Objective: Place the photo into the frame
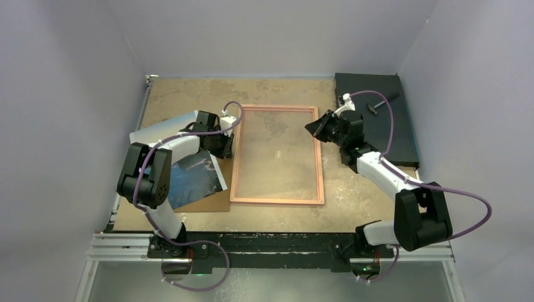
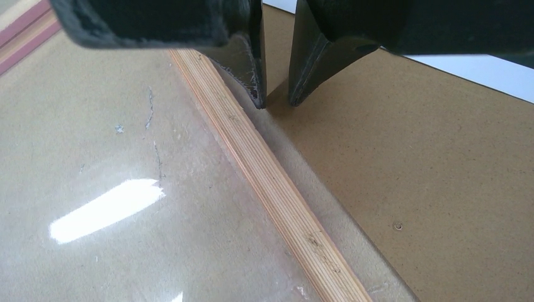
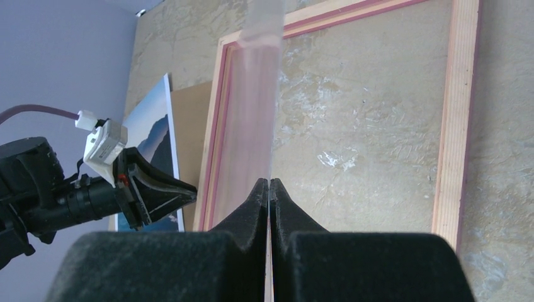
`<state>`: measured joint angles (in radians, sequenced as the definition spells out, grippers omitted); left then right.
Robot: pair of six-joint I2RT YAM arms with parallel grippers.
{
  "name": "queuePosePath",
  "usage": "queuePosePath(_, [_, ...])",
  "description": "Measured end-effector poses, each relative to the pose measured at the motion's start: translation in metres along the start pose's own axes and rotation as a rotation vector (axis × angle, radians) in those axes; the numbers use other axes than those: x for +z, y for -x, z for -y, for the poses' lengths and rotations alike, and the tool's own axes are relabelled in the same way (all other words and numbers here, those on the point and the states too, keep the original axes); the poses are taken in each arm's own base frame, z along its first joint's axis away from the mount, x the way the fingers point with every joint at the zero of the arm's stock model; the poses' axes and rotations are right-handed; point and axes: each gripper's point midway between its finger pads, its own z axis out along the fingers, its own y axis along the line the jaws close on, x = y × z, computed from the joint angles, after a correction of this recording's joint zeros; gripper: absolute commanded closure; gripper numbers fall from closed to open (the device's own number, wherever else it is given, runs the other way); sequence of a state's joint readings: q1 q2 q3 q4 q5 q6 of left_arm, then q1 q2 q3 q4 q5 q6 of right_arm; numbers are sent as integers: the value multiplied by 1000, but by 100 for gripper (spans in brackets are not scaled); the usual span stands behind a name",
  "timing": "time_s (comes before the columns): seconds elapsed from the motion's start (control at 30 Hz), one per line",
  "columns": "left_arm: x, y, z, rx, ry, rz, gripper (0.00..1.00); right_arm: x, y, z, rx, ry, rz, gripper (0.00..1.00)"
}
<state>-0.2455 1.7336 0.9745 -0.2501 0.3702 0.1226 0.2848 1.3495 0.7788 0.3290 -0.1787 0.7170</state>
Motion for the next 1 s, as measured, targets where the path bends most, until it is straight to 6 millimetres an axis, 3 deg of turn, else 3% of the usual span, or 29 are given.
queuePosePath(0.5, [1,2,3,11,0,1,85,8,-12,19,0,-24,-10,100])
queuePosePath(0.83, [6,2,6,31,6,10,86,4,-32,39,140,-50,-2,100])
queuePosePath(1.0, [7,2,6,35,8,14,87,4,-34,34,211,-1,13,100])
